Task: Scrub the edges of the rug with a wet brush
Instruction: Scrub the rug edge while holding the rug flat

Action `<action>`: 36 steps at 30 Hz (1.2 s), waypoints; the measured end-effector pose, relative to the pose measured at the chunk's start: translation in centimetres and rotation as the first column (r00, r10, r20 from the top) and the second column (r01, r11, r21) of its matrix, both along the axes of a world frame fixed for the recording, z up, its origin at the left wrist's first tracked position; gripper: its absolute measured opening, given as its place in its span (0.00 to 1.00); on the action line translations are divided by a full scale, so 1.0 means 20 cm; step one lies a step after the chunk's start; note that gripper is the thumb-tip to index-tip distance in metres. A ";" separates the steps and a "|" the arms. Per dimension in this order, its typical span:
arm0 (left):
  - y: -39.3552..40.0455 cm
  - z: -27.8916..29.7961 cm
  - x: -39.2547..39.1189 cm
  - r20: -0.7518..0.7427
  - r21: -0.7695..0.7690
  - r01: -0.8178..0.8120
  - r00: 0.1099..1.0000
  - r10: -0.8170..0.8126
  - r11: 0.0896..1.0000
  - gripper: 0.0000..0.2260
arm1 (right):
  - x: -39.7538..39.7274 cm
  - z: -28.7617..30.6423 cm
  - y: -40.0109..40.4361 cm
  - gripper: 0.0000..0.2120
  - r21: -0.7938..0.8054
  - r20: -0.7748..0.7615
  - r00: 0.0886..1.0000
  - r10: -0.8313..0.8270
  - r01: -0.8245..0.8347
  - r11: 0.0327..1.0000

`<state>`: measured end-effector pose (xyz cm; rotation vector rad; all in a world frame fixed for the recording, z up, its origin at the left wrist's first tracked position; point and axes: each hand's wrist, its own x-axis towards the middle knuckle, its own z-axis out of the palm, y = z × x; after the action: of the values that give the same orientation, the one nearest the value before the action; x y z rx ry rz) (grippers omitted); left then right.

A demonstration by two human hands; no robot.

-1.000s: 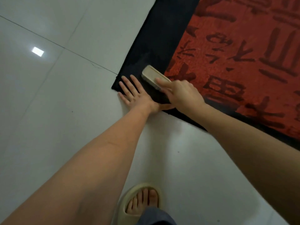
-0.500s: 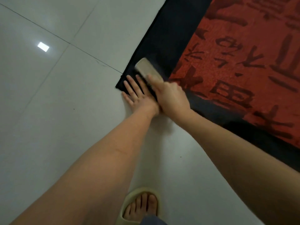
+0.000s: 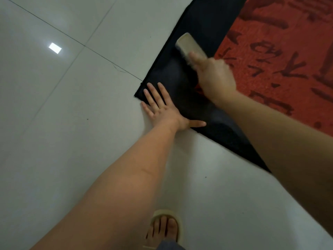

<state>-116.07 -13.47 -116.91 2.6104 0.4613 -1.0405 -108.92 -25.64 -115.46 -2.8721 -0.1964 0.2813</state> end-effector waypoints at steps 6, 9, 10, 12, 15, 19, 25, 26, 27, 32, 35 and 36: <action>0.00 -0.01 0.01 0.000 0.001 0.002 1.000 -0.002 1.000 0.76 | -0.01 0.01 -0.07 0.24 -0.040 -0.078 0.984 0.162 -0.165 0.985; 0.01 0.00 0.00 0.002 -0.009 0.004 1.000 -0.004 1.000 0.75 | -0.08 0.00 -0.06 0.22 0.057 -0.035 0.997 -0.074 0.076 0.996; 0.00 -0.01 0.00 0.007 -0.002 0.005 1.000 -0.005 1.000 0.75 | -0.20 -0.03 -0.03 0.23 0.053 -0.058 0.998 -0.024 0.027 0.998; 0.00 -0.02 0.00 0.032 0.002 0.009 0.999 -0.009 1.000 0.73 | -0.43 -0.04 -0.06 0.28 0.077 -0.186 0.968 0.167 -0.155 0.985; 0.02 -0.02 -0.01 0.057 -0.007 0.035 0.998 -0.035 0.999 0.76 | -0.42 -0.03 -0.29 0.29 -0.025 -0.175 0.974 0.147 -0.153 0.988; 0.04 -0.02 -0.02 0.044 -0.008 0.094 0.995 -0.094 0.996 0.76 | -0.56 -0.06 -0.14 0.26 0.092 -0.123 0.966 -0.228 0.240 0.966; 0.05 -0.01 -0.04 0.054 0.018 0.132 0.990 -0.133 0.991 0.78 | -0.67 0.00 -0.43 0.29 -0.070 -0.150 0.968 -0.201 0.193 0.979; 0.05 0.00 -0.04 0.047 0.024 0.131 0.990 -0.132 0.991 0.78 | -0.70 0.00 -0.48 0.27 -0.017 -0.088 0.934 -0.346 0.346 0.938; 0.05 0.00 -0.04 0.043 0.039 0.127 0.991 -0.129 0.991 0.78 | -0.75 0.01 -0.48 0.26 0.029 -0.064 0.913 -0.403 0.406 0.914; -0.07 0.05 -0.01 0.194 0.049 0.504 0.842 -0.504 0.862 0.65 | -1.02 0.00 -0.46 0.27 0.050 -0.275 0.954 -0.122 0.141 0.989; -0.23 0.07 0.00 0.243 -0.149 0.621 0.777 -0.580 0.770 0.55 | -0.90 0.01 -0.64 0.23 0.069 -0.149 0.898 -0.413 0.426 0.902; -0.28 0.07 0.00 0.243 -0.202 0.625 0.778 -0.580 0.754 0.54 | -0.90 0.01 -0.61 0.22 0.096 -0.132 0.860 -0.494 0.507 0.857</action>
<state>-116.04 -19.14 -115.46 2.5968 -0.5861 -0.9476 -126.89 -37.79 -115.32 -2.6477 0.5322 0.2967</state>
